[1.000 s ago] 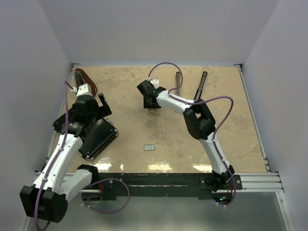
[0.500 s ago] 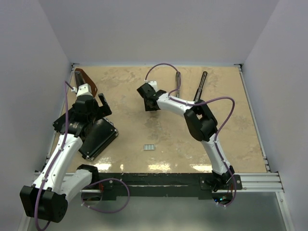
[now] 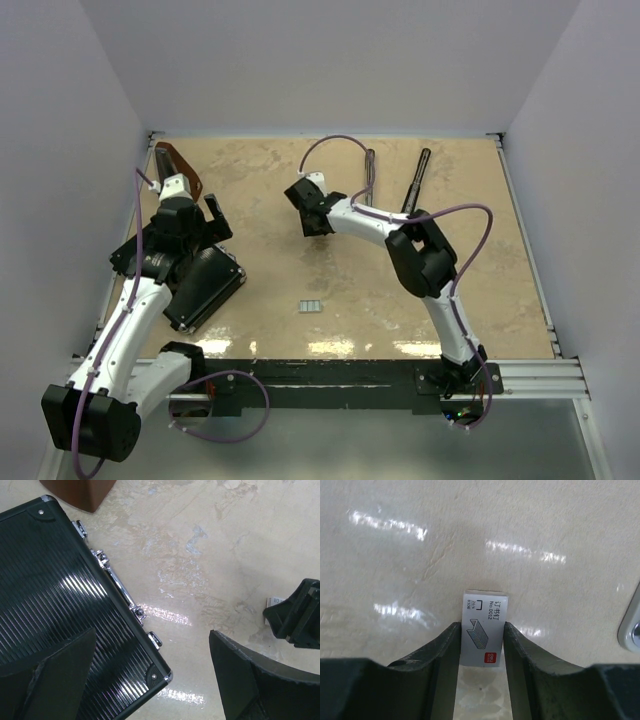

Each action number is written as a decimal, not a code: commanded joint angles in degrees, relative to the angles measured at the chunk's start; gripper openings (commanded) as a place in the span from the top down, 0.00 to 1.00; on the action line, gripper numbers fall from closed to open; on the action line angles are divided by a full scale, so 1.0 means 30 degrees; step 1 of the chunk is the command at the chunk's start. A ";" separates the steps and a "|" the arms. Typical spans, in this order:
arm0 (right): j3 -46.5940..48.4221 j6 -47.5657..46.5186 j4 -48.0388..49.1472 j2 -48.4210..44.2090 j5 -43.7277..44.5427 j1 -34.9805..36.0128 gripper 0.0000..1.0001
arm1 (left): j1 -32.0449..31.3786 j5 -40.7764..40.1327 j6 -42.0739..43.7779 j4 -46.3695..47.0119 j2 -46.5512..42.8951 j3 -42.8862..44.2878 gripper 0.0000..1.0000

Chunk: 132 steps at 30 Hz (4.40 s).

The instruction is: Unload the staples from the stapler

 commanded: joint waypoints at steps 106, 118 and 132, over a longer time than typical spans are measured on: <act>-1.5495 -0.2409 0.7746 -1.0734 -0.3918 0.7538 0.50 | -0.0768 0.7362 0.2223 0.0593 0.7174 0.1493 0.29; -1.5788 -0.1442 0.7102 -1.1056 -0.1777 0.7567 0.54 | -0.2115 0.7479 0.2604 0.0153 0.7554 0.1112 0.34; -1.5554 -0.1852 0.8449 -1.0061 -0.1894 0.7567 0.49 | -0.2644 0.7890 0.2545 0.0153 0.8053 0.0527 0.37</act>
